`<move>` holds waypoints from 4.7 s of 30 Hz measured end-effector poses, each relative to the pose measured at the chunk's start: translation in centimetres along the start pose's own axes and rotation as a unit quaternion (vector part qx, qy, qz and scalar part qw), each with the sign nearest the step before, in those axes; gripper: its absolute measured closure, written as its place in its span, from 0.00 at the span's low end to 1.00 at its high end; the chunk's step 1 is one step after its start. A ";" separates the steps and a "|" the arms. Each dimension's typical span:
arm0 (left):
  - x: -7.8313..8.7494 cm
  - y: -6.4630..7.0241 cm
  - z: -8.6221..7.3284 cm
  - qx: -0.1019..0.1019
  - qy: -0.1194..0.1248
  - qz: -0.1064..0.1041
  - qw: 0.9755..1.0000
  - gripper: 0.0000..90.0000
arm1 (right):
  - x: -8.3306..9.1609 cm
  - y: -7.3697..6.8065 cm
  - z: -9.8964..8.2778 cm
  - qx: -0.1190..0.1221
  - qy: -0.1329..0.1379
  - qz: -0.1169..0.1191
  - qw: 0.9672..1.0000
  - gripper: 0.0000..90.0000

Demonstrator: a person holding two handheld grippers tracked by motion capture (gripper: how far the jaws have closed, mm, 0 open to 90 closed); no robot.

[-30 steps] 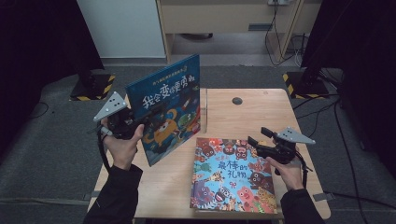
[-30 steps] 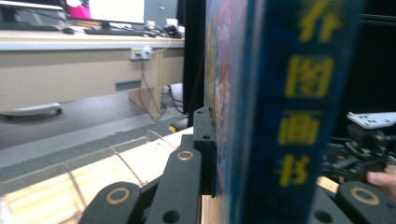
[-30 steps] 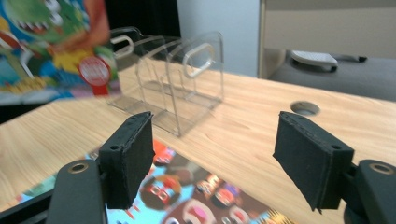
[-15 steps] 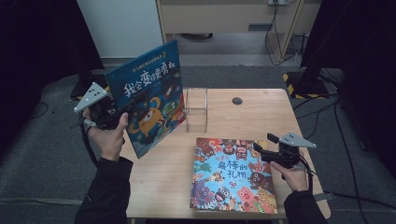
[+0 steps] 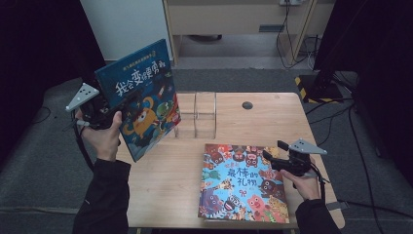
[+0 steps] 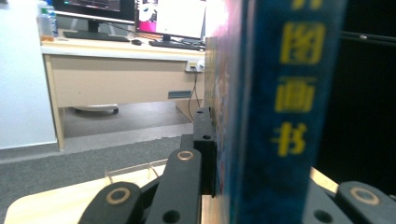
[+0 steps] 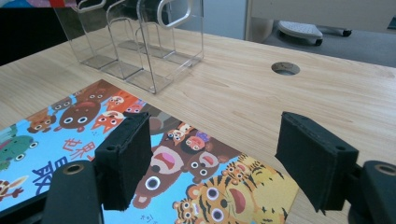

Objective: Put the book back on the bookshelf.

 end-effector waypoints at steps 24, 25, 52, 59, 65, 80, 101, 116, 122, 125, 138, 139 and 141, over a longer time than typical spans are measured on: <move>-1.3 -5.7 0.7 0.036 0.017 0.067 0.997 0.92 | -0.4 0.2 -0.7 -0.002 -0.014 0.000 1.000 0.29; -1.6 -5.8 0.6 0.035 0.016 0.069 0.997 0.92 | -0.4 0.2 -0.7 -0.001 -0.014 0.000 1.000 0.29; -8.9 -7.4 -1.4 0.059 0.004 0.088 0.994 0.92 | -1.1 -1.1 -1.1 0.003 -0.022 0.017 1.000 0.27; -10.2 -7.5 -2.6 0.062 0.002 0.095 0.993 0.92 | -1.1 -1.3 -1.2 0.008 -0.024 0.019 0.999 0.27; -10.6 -7.8 -3.9 0.067 0.006 0.096 0.993 0.92 | -1.3 -1.4 -1.4 0.010 -0.031 0.021 0.999 0.27; -10.8 -8.4 -7.4 0.090 0.000 0.090 0.992 0.91 | -1.4 -1.6 -1.6 0.018 -0.035 0.023 0.999 0.27; -7.1 -7.7 -10.7 0.058 -0.034 0.071 0.995 0.90 | -1.4 -1.7 -1.3 0.011 -0.030 0.021 0.999 0.27; -4.9 -8.0 -11.0 0.053 -0.016 0.071 0.996 0.84 | -1.7 -1.9 -1.6 0.017 -0.039 0.021 0.999 0.27; -4.6 -7.9 -11.0 0.079 -0.018 0.074 0.994 0.90 | -1.7 -2.0 -1.6 0.017 -0.039 0.021 0.999 0.27; -4.6 -7.5 -10.6 0.083 -0.007 0.073 0.994 0.91 | -1.8 -1.9 -1.6 0.016 -0.040 0.021 0.999 0.27; -5.3 -6.7 -6.7 0.064 0.042 0.105 0.992 0.91 | -1.8 -1.8 -1.7 0.019 -0.043 0.019 0.999 0.27; -5.6 -6.9 -6.4 0.064 0.045 0.111 0.991 0.91 | -1.8 -1.8 -1.7 0.018 -0.043 0.019 0.999 0.27; -6.0 -7.2 -6.0 0.067 0.050 0.115 0.990 0.91 | -1.8 -1.8 -1.7 0.019 -0.043 0.019 0.999 0.27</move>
Point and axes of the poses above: each handheld gripper's, and its own axes: x roughly backward along the jaws, z roughly out of its top, y roughly to its right, the point moved 8 cm from there along -x, roughly forward along the jaws, and after that the axes turned 7 degrees about -y, right-handed, at the moved point
